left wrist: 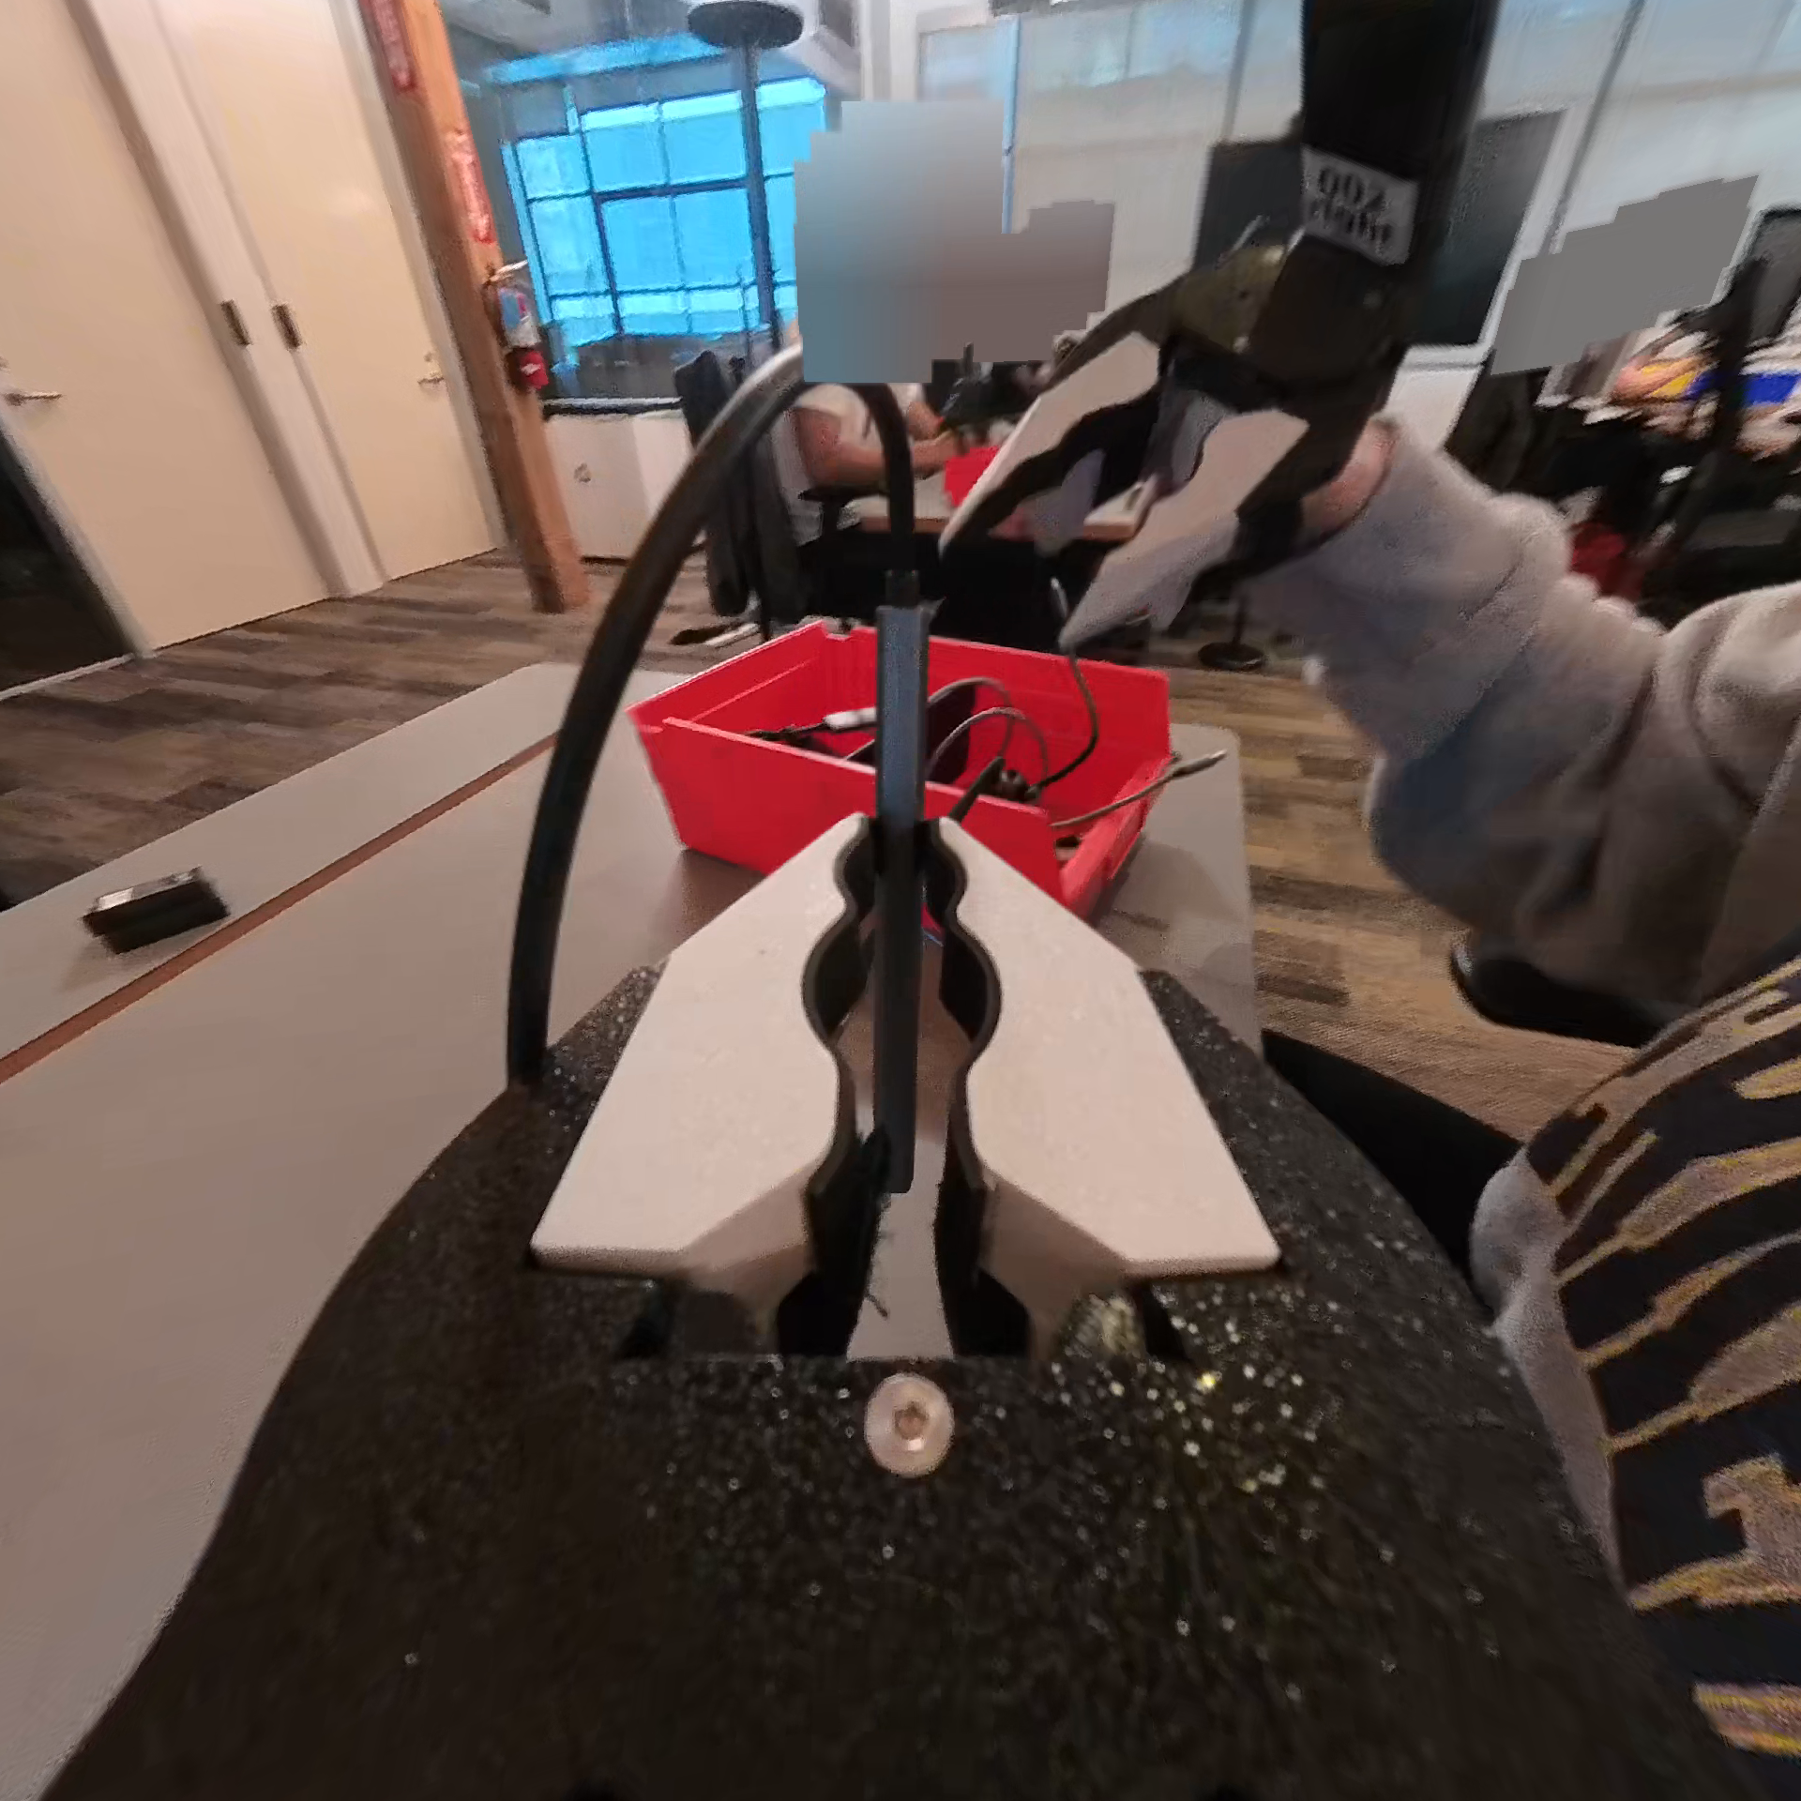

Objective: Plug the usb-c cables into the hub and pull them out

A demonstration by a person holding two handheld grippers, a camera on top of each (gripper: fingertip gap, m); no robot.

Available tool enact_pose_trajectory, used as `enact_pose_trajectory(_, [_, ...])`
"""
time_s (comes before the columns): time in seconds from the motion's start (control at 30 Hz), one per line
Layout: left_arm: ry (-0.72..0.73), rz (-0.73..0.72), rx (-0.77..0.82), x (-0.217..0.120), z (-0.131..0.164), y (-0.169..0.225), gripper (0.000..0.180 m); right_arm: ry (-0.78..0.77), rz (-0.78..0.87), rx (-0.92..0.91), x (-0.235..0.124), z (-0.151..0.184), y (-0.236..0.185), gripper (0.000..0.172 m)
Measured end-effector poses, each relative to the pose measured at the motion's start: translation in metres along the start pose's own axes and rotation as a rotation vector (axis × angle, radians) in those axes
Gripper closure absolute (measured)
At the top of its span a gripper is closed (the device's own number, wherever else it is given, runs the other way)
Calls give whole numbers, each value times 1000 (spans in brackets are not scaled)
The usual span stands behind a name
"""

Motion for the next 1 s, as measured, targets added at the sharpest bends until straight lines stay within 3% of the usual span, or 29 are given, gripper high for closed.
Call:
enact_pose_trajectory(0.03, [12, 29, -12, 2, 0, 1, 174, 73, -69, -41, 13, -15, -16, 126])
enact_pose_trajectory(0.1, [15, 74, -4, 7, 1, 5, 173, 68, -140, -125, 42, -28, -36, 132])
enact_pose_trajectory(0.3, [29, 139, 22, 12, 3, 14, 173, 82, -343, -148, 89, -34, -56, 158])
enact_pose_trajectory(0.5, [-51, 150, 69, 9, 11, 17, 170, 80, -389, -194, 91, -33, -60, 169])
enact_pose_trajectory(0.57, [-153, 125, 90, 12, 16, 16, 152, 72, -393, -203, 90, -32, -60, 169])
enact_pose_trajectory(0.63, [-187, 131, 117, 15, 19, 18, 171, 70, -410, -209, 88, -32, -62, 169])
enact_pose_trajectory(1.0, [-201, 235, 252, 8, 6, 54, 172, 96, -479, -337, 49, -50, -77, 168])
Point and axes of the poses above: each gripper's, where its closed fingertips meet, x out along the fingers, z out of its underside, y = z × x across the jaws, the point moved 9 cm from there along -x, back along the fingers, and after that the axes turned 9 degrees about -x, right-handed, at the moved point
